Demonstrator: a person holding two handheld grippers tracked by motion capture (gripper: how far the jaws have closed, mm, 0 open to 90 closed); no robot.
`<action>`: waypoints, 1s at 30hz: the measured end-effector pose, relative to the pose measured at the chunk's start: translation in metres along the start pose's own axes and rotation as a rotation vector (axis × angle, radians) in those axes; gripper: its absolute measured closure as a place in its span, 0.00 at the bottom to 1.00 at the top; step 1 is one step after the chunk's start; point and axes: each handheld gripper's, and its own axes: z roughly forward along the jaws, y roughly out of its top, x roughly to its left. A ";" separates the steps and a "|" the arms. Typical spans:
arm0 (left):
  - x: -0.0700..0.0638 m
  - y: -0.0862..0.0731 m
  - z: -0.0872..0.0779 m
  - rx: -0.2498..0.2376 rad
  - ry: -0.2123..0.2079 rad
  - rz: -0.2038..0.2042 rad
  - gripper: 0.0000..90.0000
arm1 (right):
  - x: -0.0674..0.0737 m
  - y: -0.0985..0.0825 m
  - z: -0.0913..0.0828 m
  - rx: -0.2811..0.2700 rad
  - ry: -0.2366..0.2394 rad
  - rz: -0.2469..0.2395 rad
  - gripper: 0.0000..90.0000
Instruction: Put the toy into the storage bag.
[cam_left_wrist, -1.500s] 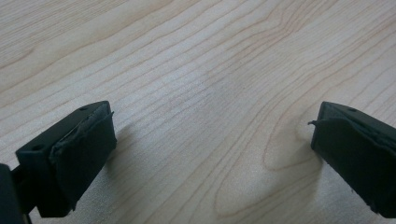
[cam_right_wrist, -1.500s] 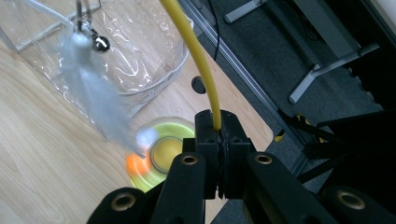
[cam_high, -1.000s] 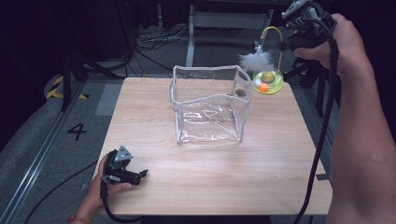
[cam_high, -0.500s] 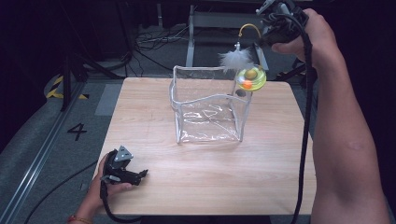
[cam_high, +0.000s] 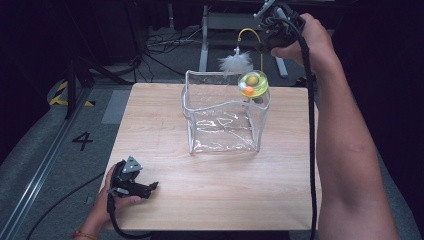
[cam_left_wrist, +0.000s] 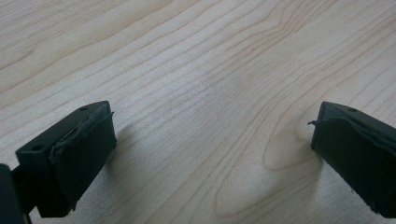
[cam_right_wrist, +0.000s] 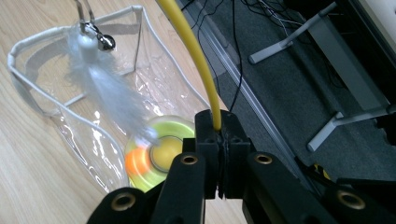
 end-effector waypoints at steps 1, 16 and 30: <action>0.000 0.000 0.000 0.000 0.000 0.000 0.00 | 0.000 0.000 0.000 0.000 0.000 0.000 0.99; 0.000 0.000 0.000 -0.003 0.000 0.000 0.00 | 0.004 -0.006 0.032 0.003 0.019 0.027 0.98; 0.000 0.000 0.000 0.001 -0.003 -0.006 0.00 | 0.023 -0.031 0.073 0.066 0.100 0.005 0.98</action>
